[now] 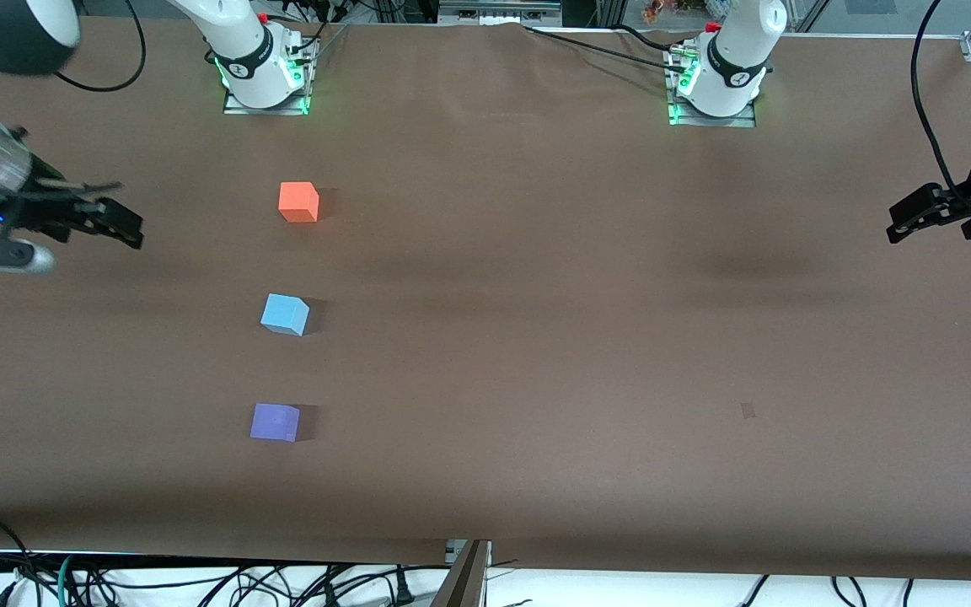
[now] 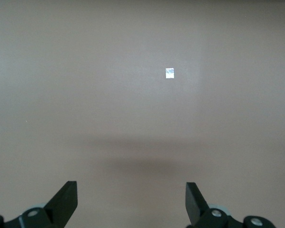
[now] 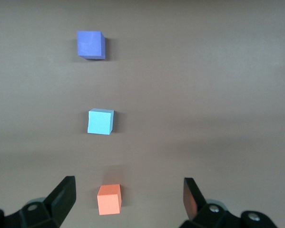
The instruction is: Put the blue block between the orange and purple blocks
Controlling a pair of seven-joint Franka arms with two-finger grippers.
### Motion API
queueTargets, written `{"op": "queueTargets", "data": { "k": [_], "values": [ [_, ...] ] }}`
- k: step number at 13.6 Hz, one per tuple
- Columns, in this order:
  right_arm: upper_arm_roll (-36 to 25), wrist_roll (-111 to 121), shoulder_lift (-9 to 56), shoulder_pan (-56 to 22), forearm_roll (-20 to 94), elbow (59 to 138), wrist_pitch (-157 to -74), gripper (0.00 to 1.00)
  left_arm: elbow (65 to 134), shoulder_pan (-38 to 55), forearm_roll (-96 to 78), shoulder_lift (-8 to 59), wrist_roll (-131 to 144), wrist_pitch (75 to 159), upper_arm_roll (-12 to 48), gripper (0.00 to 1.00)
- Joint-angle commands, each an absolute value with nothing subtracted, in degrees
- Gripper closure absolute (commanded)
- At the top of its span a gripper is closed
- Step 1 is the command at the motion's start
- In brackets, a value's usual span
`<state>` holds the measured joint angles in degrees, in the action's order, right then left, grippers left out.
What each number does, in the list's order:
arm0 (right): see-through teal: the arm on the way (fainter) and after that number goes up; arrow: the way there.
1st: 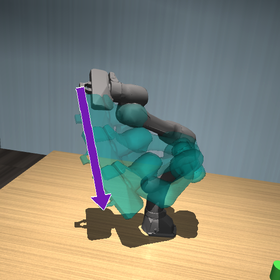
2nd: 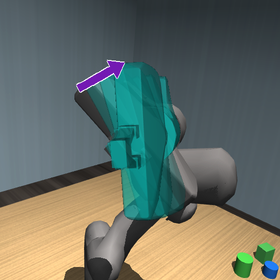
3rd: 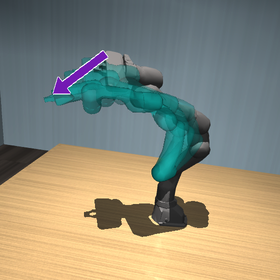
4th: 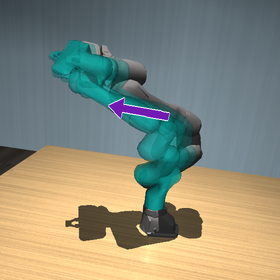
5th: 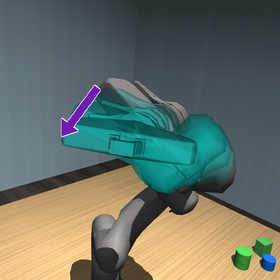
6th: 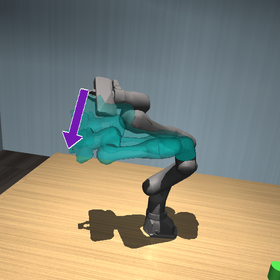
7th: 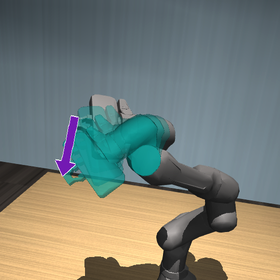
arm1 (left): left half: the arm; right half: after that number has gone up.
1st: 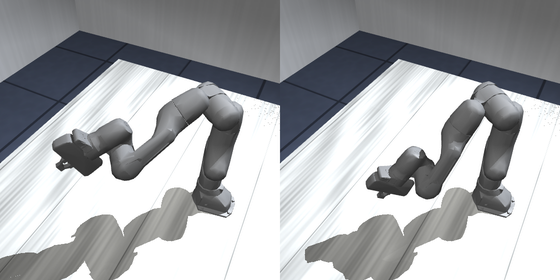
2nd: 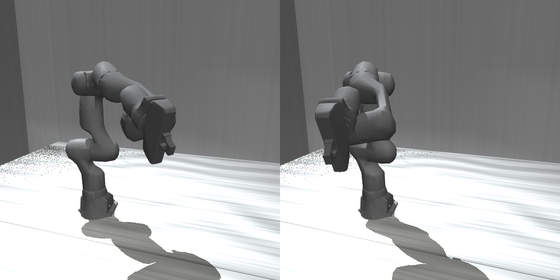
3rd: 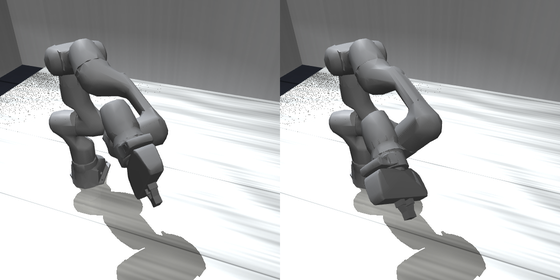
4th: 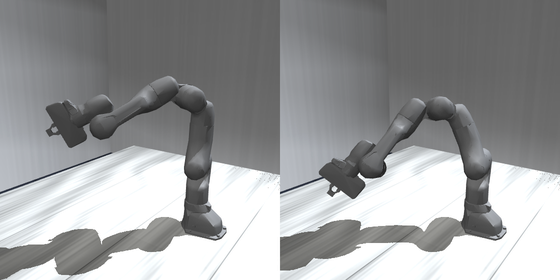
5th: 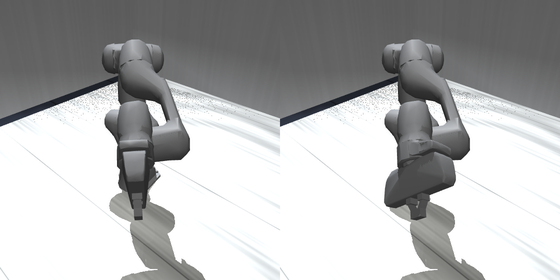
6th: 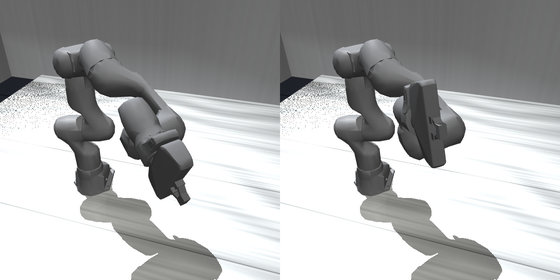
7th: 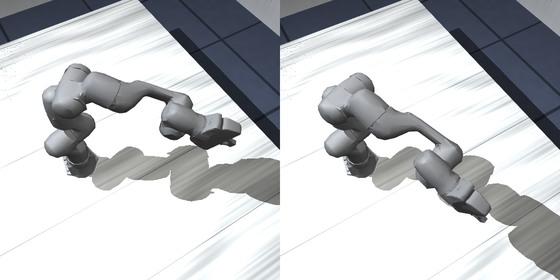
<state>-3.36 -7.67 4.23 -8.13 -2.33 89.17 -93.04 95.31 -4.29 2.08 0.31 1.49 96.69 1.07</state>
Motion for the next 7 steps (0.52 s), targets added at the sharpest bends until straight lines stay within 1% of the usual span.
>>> {"op": "queueTargets", "data": {
  "k": [1,3,5,7],
  "values": [
    [-1.05,-4.06,1.06,-5.28,-3.43,90.43,-90.89,0.0,93.25,-4.66,1.41,1.32,0.17,95.36,1.05,0.0],
    [-0.71,0.43,0.62,-3.96,-3.17,90.53,-89.75,0.0,93.25,-4.66,1.41,1.32,0.09,95.36,0.97,0.0],
    [-0.62,-0.88,0.18,-3.87,-2.99,90.88,-85.36,0.0,93.25,-4.66,1.41,1.32,0.09,95.36,0.97,0.0],
    [0.52,0.08,0.0,-3.43,-3.25,90.7,-84.46,0.0,93.25,-4.66,1.41,1.32,0.09,95.36,0.97,0.0]
  ]
}}
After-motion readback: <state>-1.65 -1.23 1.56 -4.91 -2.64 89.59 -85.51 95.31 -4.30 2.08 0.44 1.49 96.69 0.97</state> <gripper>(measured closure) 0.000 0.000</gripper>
